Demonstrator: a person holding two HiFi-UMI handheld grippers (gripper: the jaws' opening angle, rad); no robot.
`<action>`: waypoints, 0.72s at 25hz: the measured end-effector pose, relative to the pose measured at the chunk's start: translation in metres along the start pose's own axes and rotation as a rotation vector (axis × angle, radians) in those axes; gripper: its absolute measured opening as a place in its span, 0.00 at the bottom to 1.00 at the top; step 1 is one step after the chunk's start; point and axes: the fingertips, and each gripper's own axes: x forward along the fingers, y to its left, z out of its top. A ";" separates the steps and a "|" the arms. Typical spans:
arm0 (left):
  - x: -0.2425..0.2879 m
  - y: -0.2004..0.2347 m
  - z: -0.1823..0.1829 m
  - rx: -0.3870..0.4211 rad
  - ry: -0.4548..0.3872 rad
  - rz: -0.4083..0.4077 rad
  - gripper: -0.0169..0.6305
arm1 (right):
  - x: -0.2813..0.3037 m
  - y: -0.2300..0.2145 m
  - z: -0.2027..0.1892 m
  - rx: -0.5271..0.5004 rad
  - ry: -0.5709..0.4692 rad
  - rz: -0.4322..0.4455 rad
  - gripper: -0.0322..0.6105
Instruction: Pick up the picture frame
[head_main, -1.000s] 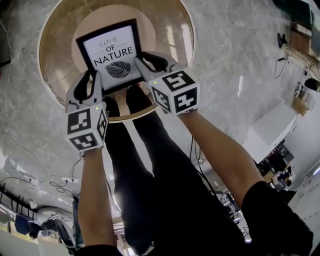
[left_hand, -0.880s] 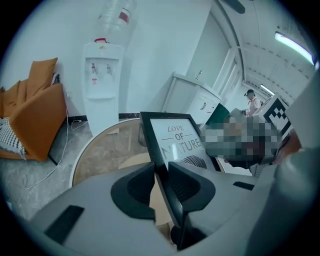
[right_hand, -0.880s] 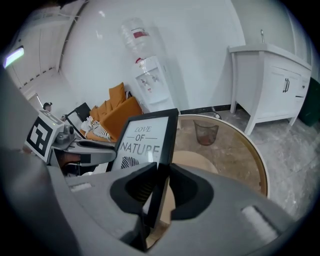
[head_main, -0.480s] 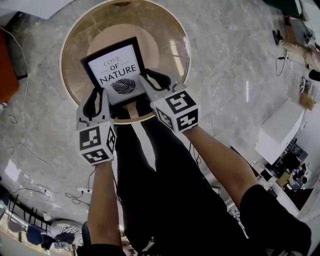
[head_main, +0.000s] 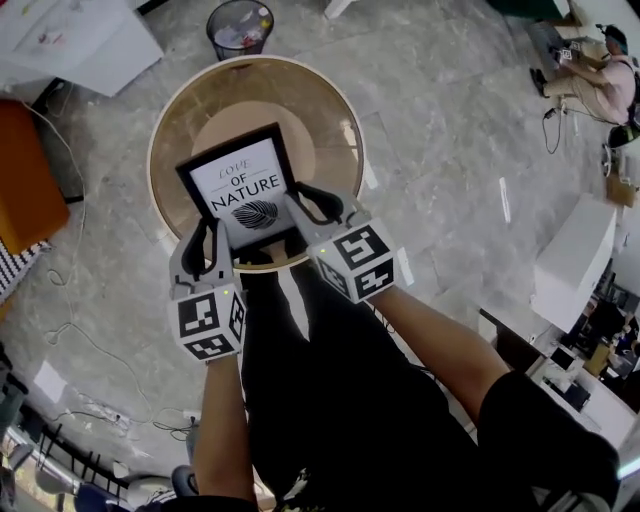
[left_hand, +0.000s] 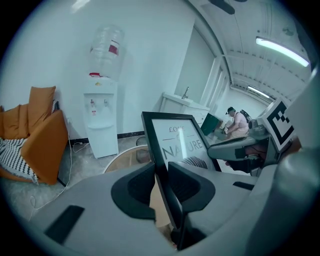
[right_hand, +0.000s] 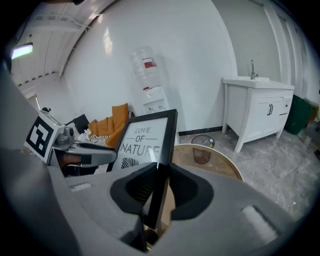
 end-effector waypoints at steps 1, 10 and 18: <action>-0.007 -0.004 0.009 0.007 -0.009 -0.002 0.17 | -0.009 0.002 0.008 -0.001 -0.010 0.000 0.16; -0.056 -0.024 0.067 0.117 -0.072 -0.033 0.17 | -0.062 0.021 0.053 0.011 -0.090 -0.024 0.17; 0.121 0.071 -0.163 0.118 -0.042 0.045 0.17 | 0.153 -0.026 -0.173 0.093 -0.128 0.023 0.16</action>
